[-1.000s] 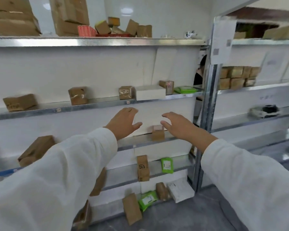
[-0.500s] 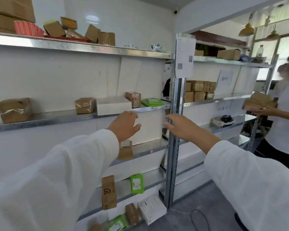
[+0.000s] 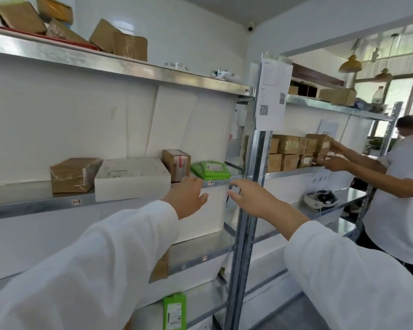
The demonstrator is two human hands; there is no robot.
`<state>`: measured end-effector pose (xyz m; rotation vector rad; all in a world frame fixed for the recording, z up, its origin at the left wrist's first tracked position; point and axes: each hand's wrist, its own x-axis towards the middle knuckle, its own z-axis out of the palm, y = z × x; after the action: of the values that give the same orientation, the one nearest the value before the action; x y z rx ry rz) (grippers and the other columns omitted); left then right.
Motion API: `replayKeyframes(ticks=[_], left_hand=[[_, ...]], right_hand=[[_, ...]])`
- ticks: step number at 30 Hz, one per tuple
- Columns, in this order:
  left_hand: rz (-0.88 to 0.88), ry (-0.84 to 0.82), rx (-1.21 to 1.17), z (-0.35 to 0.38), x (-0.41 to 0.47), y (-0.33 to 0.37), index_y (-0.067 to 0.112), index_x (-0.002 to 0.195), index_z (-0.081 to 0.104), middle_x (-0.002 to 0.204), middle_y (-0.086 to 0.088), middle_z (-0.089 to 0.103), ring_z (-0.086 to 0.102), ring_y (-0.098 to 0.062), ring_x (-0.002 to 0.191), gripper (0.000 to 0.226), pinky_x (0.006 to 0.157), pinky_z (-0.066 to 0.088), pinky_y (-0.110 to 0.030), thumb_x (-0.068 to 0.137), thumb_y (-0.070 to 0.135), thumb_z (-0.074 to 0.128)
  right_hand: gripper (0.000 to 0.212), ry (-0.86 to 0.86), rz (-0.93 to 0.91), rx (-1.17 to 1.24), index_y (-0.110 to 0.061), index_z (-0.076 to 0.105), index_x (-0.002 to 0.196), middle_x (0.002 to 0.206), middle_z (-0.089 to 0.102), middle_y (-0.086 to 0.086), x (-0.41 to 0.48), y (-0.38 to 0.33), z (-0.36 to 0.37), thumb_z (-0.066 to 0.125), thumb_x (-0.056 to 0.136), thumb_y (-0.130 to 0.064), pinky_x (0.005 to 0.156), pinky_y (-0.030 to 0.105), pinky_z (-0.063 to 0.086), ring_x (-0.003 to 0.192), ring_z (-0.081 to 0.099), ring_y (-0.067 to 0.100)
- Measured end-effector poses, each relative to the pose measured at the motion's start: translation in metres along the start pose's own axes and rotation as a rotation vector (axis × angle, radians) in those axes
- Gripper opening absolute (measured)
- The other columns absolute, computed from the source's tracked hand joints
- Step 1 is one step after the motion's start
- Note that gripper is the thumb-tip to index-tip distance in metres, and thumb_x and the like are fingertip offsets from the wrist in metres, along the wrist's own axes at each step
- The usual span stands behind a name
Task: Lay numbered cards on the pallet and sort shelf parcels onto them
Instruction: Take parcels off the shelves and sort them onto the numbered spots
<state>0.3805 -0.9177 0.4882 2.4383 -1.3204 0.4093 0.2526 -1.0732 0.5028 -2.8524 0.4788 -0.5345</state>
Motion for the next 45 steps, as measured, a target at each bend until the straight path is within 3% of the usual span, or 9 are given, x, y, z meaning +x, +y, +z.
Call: replayKeyframes(ticks=[9, 17, 22, 32, 34, 36, 39, 42, 45], left_hand=[[-0.029, -0.049, -0.007, 0.048, 0.082, -0.019, 0.011, 0.132, 0.047, 0.129, -0.007, 0.051, 0.043, -0.021, 0.122, 0.041, 0.098, 0.041, -0.035, 0.098, 0.033, 0.043], [-0.218, -0.036, -0.058, 0.076, 0.157, -0.014, 0.001, 0.118, 0.055, 0.117, -0.017, 0.056, 0.053, -0.032, 0.106, 0.031, 0.081, 0.039, -0.031, 0.098, 0.022, 0.042], [-0.385, -0.02, -0.102, 0.09, 0.204, -0.012, 0.0, 0.121, 0.057, 0.117, -0.022, 0.059, 0.058, -0.035, 0.104, 0.033, 0.091, 0.048, -0.042, 0.097, 0.015, 0.038], [-0.657, 0.098, -0.232, 0.133, 0.253, -0.026, 0.009, 0.074, 0.05, 0.092, -0.021, 0.06, 0.05, -0.024, 0.076, 0.036, 0.067, 0.034, -0.028, 0.102, 0.022, 0.031], [-0.686, 0.101, -0.252, 0.137, 0.26, -0.031, 0.011, 0.084, 0.053, 0.086, -0.011, 0.054, 0.047, -0.021, 0.079, 0.031, 0.071, 0.035, -0.025, 0.102, 0.026, 0.034], [-0.717, 0.085, -0.267, 0.141, 0.266, -0.035, 0.01, 0.074, 0.048, 0.074, -0.006, 0.05, 0.046, -0.022, 0.077, 0.035, 0.066, 0.034, -0.025, 0.102, 0.026, 0.036], [-0.813, 0.103, -0.305, 0.143, 0.278, -0.04, 0.012, 0.061, 0.04, 0.063, -0.003, 0.041, 0.044, -0.022, 0.068, 0.04, 0.059, 0.031, -0.026, 0.1, 0.022, 0.041], [-0.91, 0.074, -0.379, 0.14, 0.292, -0.04, 0.006, 0.084, 0.059, 0.085, -0.009, 0.057, 0.054, -0.024, 0.084, 0.031, 0.071, 0.037, -0.026, 0.099, 0.028, 0.043], [-0.956, 0.104, -0.501, 0.144, 0.3, -0.037, 0.001, 0.117, 0.059, 0.109, -0.012, 0.06, 0.052, -0.024, 0.089, 0.04, 0.072, 0.038, -0.024, 0.099, 0.034, 0.045]], right_hand=[[0.041, -0.024, 0.007, 0.048, -0.009, 0.053, 0.128, 0.127, 0.058, 0.01, 0.085, 0.053, 0.017, 0.044, 0.1, -0.039, 0.095, 0.039, 0.046, 0.113, 0.055, 0.025], [0.043, -0.105, -0.073, 0.145, -0.01, 0.048, 0.137, 0.134, 0.054, 0.011, 0.177, 0.107, 0.032, 0.044, 0.1, -0.032, 0.1, 0.04, 0.045, 0.118, 0.053, 0.027], [0.042, -0.157, -0.085, 0.188, -0.003, 0.053, 0.13, 0.126, 0.058, 0.018, 0.23, 0.136, 0.042, 0.042, 0.101, -0.031, 0.095, 0.039, 0.048, 0.111, 0.057, 0.029], [0.06, -0.306, -0.023, 0.388, -0.005, 0.045, 0.138, 0.133, 0.056, 0.015, 0.305, 0.163, 0.084, 0.033, 0.1, -0.05, 0.102, 0.037, 0.044, 0.116, 0.055, 0.029], [0.056, -0.309, -0.05, 0.383, -0.004, 0.047, 0.137, 0.136, 0.055, 0.014, 0.317, 0.161, 0.093, 0.038, 0.1, -0.045, 0.095, 0.029, 0.044, 0.117, 0.055, 0.029], [0.045, -0.292, -0.082, 0.41, -0.005, 0.05, 0.132, 0.134, 0.057, 0.013, 0.326, 0.16, 0.102, 0.047, 0.099, -0.036, 0.084, 0.024, 0.04, 0.116, 0.056, 0.028], [0.043, -0.304, -0.107, 0.491, -0.009, 0.047, 0.136, 0.138, 0.054, 0.009, 0.334, 0.162, 0.105, 0.052, 0.097, -0.028, 0.085, 0.021, 0.037, 0.121, 0.053, 0.025], [0.045, -0.353, -0.114, 0.587, -0.011, 0.046, 0.138, 0.142, 0.051, 0.007, 0.339, 0.166, 0.099, 0.057, 0.096, -0.022, 0.091, 0.02, 0.037, 0.126, 0.05, 0.022], [0.045, -0.368, -0.101, 0.61, -0.009, 0.05, 0.135, 0.138, 0.054, 0.008, 0.343, 0.171, 0.092, 0.062, 0.092, -0.009, 0.088, 0.018, 0.037, 0.124, 0.051, 0.021]])
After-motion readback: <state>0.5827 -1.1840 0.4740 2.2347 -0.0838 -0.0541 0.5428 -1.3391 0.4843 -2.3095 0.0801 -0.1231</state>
